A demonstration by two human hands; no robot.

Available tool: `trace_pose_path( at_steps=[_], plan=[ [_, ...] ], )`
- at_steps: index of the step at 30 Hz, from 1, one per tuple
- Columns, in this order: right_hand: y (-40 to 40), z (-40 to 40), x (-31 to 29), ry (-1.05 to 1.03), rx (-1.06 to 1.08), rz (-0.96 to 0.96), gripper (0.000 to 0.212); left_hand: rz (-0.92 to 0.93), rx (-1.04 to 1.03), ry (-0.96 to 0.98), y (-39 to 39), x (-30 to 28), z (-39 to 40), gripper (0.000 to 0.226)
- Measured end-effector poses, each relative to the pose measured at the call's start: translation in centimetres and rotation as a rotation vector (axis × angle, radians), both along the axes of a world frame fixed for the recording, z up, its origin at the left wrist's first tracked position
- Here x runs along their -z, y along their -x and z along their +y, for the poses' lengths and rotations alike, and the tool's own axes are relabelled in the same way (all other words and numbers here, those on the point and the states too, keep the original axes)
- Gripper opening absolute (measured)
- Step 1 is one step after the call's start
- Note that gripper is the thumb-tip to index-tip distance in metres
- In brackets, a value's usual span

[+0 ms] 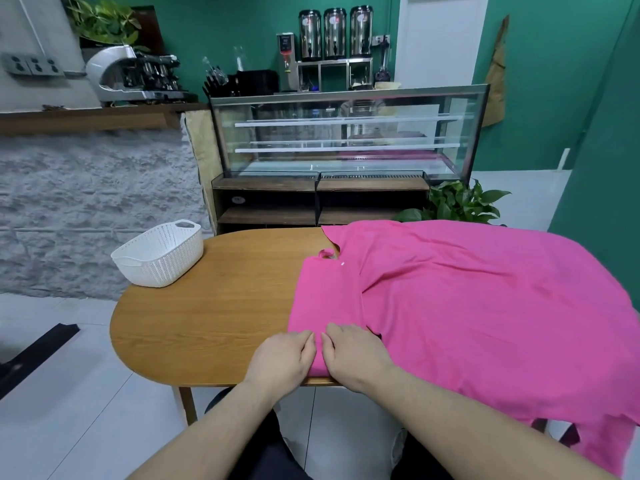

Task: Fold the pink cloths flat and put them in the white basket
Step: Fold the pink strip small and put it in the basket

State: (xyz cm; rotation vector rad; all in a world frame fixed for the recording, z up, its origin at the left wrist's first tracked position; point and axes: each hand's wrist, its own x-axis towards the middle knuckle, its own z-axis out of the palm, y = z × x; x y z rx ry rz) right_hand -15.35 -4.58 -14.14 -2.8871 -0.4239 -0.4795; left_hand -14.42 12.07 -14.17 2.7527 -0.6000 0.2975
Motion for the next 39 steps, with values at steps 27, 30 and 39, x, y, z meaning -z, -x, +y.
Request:
trace_pose_path(
  at_steps=[27,30,39],
  plan=[
    [-0.4,0.0,1.6,0.138,0.043,-0.238,0.038,0.186,-0.148,-0.06,-1.0,-1.2,-1.1,0.044],
    [-0.3,-0.2,1.1,0.11,0.011,-0.209,0.038,0.23,-0.169,-0.07,-1.3,-1.4,-1.4,0.044],
    [-0.7,0.0,1.2,0.027,-0.081,0.049,0.052,-0.322,0.001,-0.234,1.0,1.6,0.0,0.017]
  ],
)
